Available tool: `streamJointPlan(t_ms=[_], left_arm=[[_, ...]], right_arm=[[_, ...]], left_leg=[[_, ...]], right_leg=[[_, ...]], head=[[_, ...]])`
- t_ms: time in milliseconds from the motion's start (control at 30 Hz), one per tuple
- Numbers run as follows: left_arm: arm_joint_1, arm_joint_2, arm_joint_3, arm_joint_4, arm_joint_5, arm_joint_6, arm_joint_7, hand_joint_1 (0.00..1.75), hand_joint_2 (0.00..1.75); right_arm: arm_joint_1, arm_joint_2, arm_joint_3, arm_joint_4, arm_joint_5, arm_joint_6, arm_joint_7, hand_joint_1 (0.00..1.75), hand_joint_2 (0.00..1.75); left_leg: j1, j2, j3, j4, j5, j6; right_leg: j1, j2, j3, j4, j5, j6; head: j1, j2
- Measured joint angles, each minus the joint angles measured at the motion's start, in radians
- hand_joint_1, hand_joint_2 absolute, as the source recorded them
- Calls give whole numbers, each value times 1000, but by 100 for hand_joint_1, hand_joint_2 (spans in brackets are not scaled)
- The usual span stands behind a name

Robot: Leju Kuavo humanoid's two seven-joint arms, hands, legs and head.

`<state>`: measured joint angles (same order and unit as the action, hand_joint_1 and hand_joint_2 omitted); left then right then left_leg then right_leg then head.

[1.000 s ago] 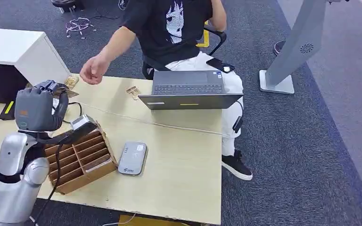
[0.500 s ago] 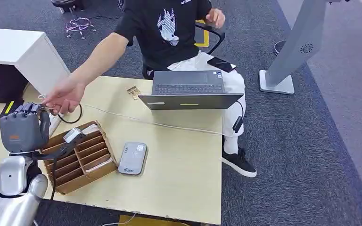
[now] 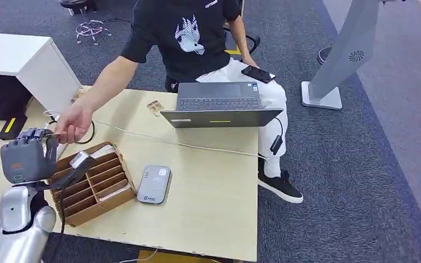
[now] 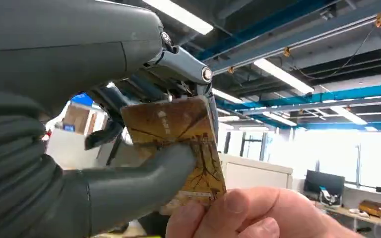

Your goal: Pass the card to the sensor for recognition and then transmit it.

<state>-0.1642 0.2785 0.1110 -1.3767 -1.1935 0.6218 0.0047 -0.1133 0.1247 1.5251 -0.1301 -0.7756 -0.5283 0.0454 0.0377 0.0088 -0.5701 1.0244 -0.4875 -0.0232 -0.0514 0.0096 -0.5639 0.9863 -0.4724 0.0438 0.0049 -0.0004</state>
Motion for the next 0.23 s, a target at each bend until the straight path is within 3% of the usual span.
streamJointPlan(t_ms=[233], left_arm=[[-4,-31,11,0,150,10,-78,0,175]], right_arm=[[0,0,0,0,0,-2,0,0,0]], left_leg=[[0,0,0,0,0,0]], right_leg=[[0,0,0,0,0,0]], head=[[0,0]])
